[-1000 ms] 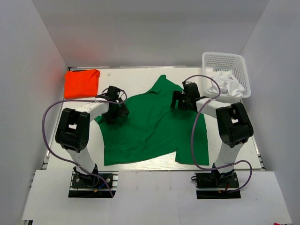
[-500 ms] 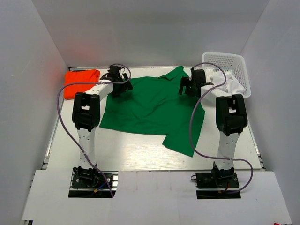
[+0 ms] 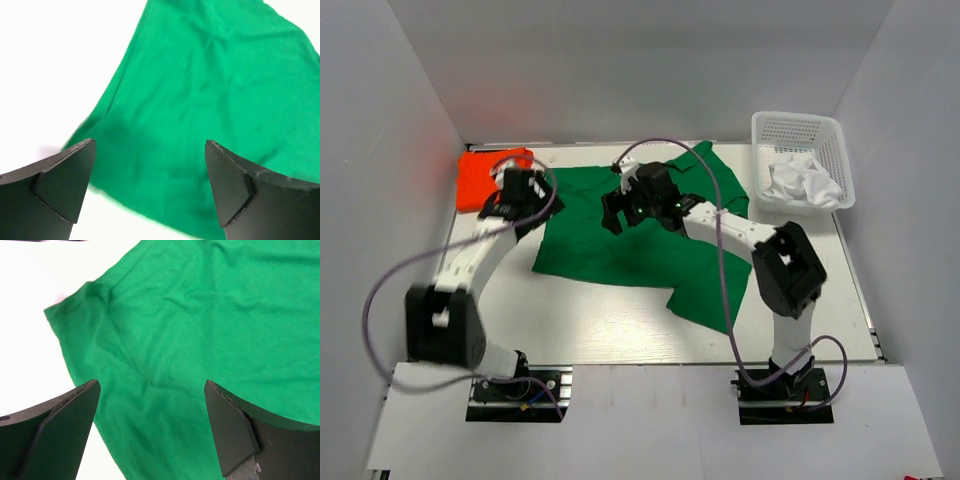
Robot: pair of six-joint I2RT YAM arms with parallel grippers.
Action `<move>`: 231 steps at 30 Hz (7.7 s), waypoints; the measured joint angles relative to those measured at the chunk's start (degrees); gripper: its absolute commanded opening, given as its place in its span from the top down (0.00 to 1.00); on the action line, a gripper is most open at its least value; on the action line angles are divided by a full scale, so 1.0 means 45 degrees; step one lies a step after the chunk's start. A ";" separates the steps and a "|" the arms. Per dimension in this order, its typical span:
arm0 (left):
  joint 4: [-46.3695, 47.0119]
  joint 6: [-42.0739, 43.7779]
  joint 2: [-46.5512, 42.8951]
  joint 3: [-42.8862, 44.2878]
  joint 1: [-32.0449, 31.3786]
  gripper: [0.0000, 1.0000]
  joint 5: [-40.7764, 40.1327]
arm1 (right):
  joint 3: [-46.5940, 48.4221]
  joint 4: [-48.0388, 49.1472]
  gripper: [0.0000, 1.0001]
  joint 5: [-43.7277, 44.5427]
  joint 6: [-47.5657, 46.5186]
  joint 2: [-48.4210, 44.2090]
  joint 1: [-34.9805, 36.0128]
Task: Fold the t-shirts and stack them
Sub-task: Flatten out the tshirt
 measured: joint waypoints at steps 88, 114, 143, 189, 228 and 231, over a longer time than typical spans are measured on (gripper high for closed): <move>-0.1069 -0.1928 -0.3007 -0.6591 -0.0389 0.00 0.0646 | 0.5989 -0.2089 0.16 0.2385 0.6421 0.6509 -0.1753; 0.0151 -0.1603 -0.2166 -0.6348 -0.0369 0.65 0.1719 | 0.5654 -0.1928 0.15 0.2244 0.5877 0.6324 -0.1953; -0.6076 -0.3065 -0.6033 -0.5090 -0.0359 0.04 -0.0758 | 0.4915 -0.2239 0.10 0.2346 0.4493 0.5756 -0.1967; 0.0627 0.1501 1.2080 1.2585 0.0005 0.00 0.2701 | -0.7868 -0.1719 0.10 0.1972 0.3876 -0.4007 -0.1904; 0.1651 0.0117 -0.4381 -0.6261 0.0121 0.00 0.1117 | -1.1094 -0.0427 0.10 0.4439 0.6484 -1.0588 -0.2953; 0.1520 -0.0287 -0.4741 -0.7300 0.0146 0.00 0.0831 | -1.1089 -0.0860 0.10 0.4794 0.6620 -1.0491 -0.2953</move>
